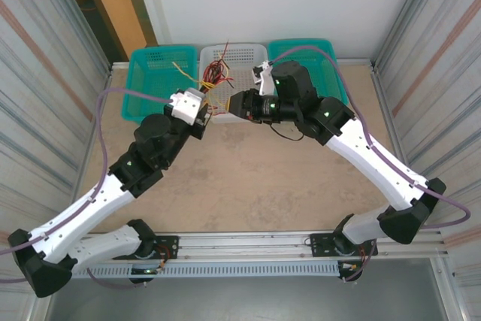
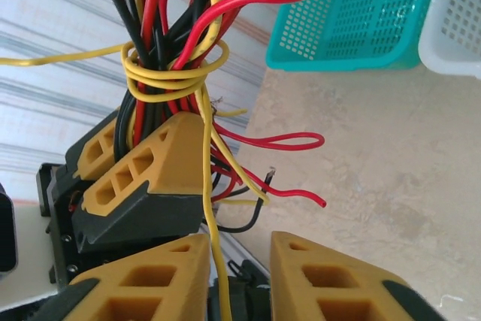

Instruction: Untangle the cables

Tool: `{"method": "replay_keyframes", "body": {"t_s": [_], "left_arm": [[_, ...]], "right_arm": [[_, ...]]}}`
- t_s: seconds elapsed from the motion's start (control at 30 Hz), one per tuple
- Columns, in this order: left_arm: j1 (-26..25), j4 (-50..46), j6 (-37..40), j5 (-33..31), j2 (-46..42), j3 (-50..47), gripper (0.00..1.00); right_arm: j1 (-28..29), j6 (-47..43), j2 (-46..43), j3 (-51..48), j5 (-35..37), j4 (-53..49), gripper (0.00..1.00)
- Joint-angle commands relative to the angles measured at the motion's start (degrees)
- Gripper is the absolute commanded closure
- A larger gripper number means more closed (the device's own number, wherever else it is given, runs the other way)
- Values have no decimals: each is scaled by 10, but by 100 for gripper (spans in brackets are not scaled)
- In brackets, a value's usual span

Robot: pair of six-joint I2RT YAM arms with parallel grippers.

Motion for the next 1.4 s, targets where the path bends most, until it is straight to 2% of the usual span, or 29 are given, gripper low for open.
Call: {"method": "replay_keyframes", "body": {"t_s": [0.0,0.03,0.1,0.27,0.57,0.87,0.97,1.0,1.03,1.23,1.37], "left_arm": [[8,13,-24,16,-20,3,100],[13,13,-29,17,-21,3,100],[22,11,-42,22,-22,3,100],[34,-1,-68,41,-20,17,100],[54,-1,-104,74,-37,4,100],[58,1,-117,92,-41,-2,100],[60,5,-131,94,-41,-4,100],[67,6,-147,100,-40,-4,100],[78,6,-168,112,-41,-4,100],[158,45,-329,223,-42,-3,100],[192,190,-468,352,-42,-30,100]], "right_arm": [[1,12,6,7,-11,30,87],[1,14,5,3,-12,33,92],[1,15,3,0,-13,34,94],[2,17,-8,-16,-13,47,78],[9,22,3,-18,-20,63,74],[11,28,23,-12,-29,85,81],[12,25,25,-3,-27,79,93],[13,23,26,-1,-26,76,99],[14,22,25,-1,-25,74,100],[12,17,4,-36,-11,75,100],[-5,20,-28,-93,-2,98,100]]}}
